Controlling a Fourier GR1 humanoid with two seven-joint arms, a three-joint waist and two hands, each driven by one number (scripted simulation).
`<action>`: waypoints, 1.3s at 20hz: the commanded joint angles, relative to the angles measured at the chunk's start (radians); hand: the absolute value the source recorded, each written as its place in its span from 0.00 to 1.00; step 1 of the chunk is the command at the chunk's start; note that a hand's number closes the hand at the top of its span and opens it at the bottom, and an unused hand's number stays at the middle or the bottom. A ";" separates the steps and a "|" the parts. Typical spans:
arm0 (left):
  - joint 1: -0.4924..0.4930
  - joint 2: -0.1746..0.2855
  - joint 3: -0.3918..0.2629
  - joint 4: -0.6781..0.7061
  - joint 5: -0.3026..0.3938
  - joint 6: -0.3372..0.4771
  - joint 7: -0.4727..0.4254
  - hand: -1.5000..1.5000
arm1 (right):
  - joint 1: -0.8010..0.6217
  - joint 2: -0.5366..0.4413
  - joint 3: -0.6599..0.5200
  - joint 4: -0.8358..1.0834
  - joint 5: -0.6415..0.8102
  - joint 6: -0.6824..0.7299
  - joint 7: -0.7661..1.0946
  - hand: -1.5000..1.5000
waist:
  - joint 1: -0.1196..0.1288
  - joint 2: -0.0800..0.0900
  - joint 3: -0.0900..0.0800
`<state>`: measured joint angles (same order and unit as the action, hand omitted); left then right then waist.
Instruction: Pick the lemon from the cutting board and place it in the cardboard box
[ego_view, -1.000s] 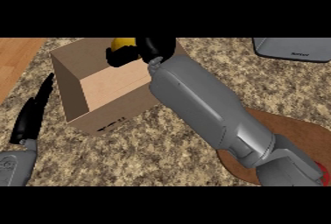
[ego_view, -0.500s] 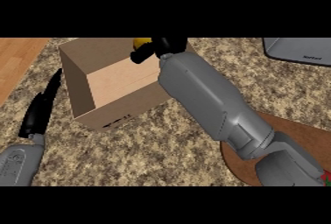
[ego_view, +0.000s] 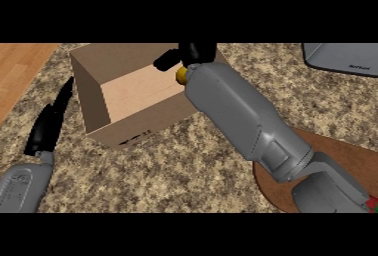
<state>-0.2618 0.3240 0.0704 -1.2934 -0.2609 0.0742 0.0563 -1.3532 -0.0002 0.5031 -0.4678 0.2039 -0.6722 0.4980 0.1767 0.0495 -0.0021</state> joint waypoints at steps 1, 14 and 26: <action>-0.006 0.000 -0.006 0.010 -0.011 0.002 -0.002 0.50 | 0.011 0.000 -0.007 -0.007 -0.028 -0.129 -0.094 0.00 | -0.003 0.002 0.000; 0.104 0.019 0.066 -0.017 0.013 0.029 0.005 0.50 | 0.050 -0.005 -0.216 -0.020 -0.228 -0.201 -0.392 0.00 | -0.119 -0.035 0.002; 0.177 0.030 0.126 -0.002 0.028 0.022 -0.037 0.50 | 0.446 -0.225 -0.199 -0.398 -0.205 -0.012 -0.407 0.00 | -0.190 -0.055 0.002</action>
<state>-0.1130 0.3711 0.1946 -1.2998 -0.2231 0.0806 0.0407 -1.0120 -0.1420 0.3096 -0.7502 -0.0005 -0.7516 0.0847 -0.0039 -0.0036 0.0001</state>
